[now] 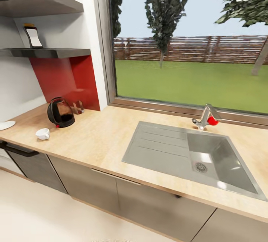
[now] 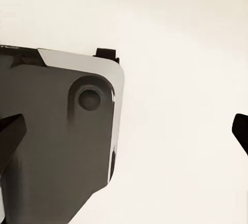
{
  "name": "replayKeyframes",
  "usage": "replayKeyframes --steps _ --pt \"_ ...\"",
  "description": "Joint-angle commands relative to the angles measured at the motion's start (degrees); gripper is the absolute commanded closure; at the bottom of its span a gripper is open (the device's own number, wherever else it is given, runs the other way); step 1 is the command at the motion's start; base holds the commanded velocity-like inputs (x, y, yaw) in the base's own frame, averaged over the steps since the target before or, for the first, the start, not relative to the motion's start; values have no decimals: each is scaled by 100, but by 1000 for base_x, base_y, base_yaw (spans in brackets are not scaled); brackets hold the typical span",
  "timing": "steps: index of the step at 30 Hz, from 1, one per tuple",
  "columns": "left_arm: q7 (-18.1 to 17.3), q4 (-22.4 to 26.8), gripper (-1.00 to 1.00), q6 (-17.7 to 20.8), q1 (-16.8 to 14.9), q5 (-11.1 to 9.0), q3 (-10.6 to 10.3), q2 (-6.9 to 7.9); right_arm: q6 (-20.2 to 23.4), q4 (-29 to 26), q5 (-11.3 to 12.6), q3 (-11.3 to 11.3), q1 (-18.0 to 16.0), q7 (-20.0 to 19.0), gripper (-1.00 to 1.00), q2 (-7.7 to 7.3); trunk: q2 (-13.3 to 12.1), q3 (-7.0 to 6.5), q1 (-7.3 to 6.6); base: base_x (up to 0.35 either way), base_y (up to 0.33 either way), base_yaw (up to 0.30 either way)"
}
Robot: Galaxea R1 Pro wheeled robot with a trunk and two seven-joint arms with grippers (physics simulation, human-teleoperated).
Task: Set up a coffee station on the kitchen countertop: keep the coffee maker on the countertop, move the bottle of coffee from the kitchen shelf to the counter next to the coffee maker, place a paper coffee filter on top of the coffee maker, put the saucer next to the coffee maker with the coffee cup on the saucer, and place the electric kettle next to the coffee maker.
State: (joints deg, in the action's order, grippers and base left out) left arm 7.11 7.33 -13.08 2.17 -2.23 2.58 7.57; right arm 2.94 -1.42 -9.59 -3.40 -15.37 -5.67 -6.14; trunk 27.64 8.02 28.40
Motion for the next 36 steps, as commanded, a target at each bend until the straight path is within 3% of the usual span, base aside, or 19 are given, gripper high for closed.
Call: replayKeyframes --steps 1,13,18,21,23,36 --pt "-6 10 -100 -10 0 -25 23 -5 31 -12 -54 -38 -1 -22 -100 -1 9 15 2 0 0 181" --pt "-1 46 -100 -11 -147 -89 44 24 31 -18 -52 -38 -1 -22 -100 -11 9 88 2 165 138 181" --pt "16 522 -100 2 -326 -137 89 33 26 -25 -52 -40 -1 -22 -100 1 9 118 2 191 260 181" --pt "-4 1024 -100 -7 -346 -388 342 36 23 -25 -51 -44 -1 -22 -100 7 9 136 2 179 274 180" --pt "-7 1195 -100 -9 -347 -434 392 29 22 -25 -46 -44 -1 -22 -100 11 9 145 2 178 276 129" --pt "-46 1264 -100 -138 -274 -503 454 52 -150 -28 -55 -34 -1 -30 -100 13 9 152 2 140 285 15"
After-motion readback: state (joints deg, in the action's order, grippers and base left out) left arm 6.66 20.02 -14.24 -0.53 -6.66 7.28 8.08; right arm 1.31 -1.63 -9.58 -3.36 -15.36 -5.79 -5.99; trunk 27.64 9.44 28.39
